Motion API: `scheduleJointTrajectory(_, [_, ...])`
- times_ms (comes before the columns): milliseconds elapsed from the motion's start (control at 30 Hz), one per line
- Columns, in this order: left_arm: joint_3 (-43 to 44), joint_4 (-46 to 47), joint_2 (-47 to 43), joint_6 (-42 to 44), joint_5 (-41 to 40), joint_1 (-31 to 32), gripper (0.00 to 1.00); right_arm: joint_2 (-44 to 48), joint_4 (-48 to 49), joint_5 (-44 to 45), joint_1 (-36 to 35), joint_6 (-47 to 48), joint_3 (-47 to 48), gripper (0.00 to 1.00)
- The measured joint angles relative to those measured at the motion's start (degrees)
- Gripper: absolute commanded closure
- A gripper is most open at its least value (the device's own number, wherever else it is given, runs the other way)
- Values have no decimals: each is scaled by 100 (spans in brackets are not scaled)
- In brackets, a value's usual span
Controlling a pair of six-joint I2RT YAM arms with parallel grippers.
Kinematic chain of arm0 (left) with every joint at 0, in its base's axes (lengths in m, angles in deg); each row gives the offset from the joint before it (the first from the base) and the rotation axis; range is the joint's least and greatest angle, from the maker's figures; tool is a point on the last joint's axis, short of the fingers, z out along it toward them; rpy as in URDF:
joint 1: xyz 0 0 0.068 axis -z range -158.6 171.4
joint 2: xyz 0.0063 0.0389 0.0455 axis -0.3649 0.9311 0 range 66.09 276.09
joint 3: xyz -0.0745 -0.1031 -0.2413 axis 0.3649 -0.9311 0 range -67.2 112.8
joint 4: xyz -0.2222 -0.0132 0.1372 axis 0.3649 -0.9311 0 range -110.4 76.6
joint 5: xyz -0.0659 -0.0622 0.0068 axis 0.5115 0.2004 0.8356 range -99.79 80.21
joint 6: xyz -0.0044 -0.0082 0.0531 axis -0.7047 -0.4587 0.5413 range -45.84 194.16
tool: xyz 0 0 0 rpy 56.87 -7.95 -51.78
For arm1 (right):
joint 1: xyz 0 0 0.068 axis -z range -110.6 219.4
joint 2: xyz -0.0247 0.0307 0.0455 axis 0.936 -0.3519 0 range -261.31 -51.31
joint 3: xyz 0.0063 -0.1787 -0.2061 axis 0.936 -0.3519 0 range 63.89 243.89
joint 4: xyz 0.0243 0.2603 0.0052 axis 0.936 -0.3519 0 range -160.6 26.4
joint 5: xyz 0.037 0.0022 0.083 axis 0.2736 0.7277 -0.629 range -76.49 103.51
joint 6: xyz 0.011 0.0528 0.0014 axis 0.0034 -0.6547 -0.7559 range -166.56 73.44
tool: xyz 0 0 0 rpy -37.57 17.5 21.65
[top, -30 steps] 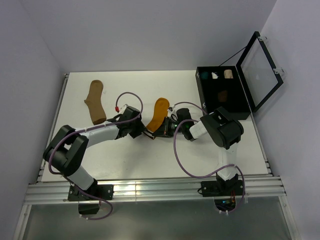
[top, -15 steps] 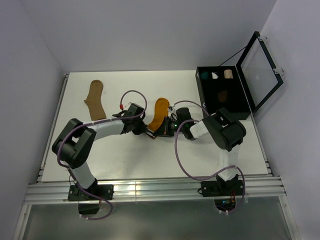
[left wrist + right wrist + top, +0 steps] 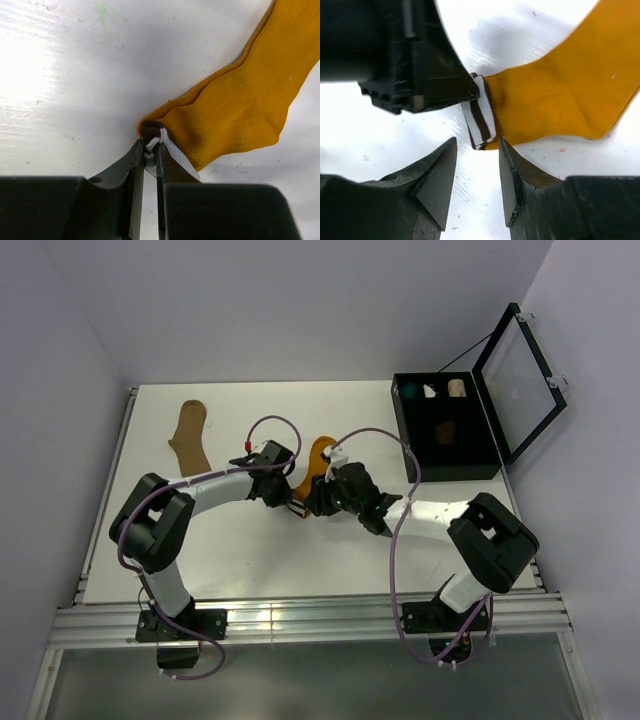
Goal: Roll the socks
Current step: Roll the sock at the center of the board.
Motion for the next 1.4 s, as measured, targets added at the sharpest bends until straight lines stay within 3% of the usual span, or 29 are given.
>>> scheduleJointTrajectory(400, [35,-103,0,122,-22,2,91,-304,15,1187,-986,1572,184,49])
scheduleJointTrajectory(933, [37,-111,0,122,-13,4,90,-1290,79,1279,-1073,1965,616,53])
scheduleJointTrajectory(1133, [37,-109,0,120,-13,4,88,-1370,131,1362,-1078,1958,616,66])
scheduleJointTrajectory(1300, [33,-105,-9,96,-33,4,78,-1388,188,1377,-1093,1873,616,100])
scheduleJointTrajectory(1400, [-59,-101,-105,7,-129,4,67,-1388,221,1296,-1075,1668,605,100])
